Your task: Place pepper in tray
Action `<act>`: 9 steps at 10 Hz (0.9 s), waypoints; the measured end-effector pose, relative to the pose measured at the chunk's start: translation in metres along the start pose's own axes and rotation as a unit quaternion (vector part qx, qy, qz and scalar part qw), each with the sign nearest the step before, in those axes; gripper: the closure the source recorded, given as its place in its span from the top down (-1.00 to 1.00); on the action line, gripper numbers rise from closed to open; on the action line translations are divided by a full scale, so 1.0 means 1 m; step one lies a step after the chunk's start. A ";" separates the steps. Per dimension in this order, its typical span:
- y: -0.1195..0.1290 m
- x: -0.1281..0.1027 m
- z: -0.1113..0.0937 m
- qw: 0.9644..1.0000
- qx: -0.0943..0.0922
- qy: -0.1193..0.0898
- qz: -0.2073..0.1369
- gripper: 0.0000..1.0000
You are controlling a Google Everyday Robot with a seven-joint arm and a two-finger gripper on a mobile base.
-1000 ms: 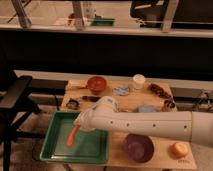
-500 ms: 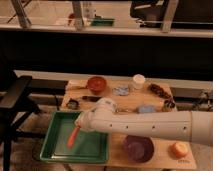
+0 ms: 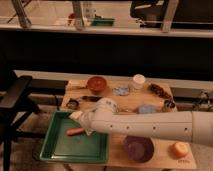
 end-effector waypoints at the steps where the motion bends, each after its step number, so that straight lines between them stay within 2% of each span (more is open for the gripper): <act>1: 0.000 0.001 -0.001 1.000 0.000 0.002 0.002 0.60; 7: -0.001 0.005 -0.005 1.000 0.000 0.007 0.022 0.56; 8: -0.003 0.008 -0.001 1.000 -0.001 0.008 0.022 0.41; 9: -0.006 0.012 0.006 1.000 -0.001 0.008 0.019 0.17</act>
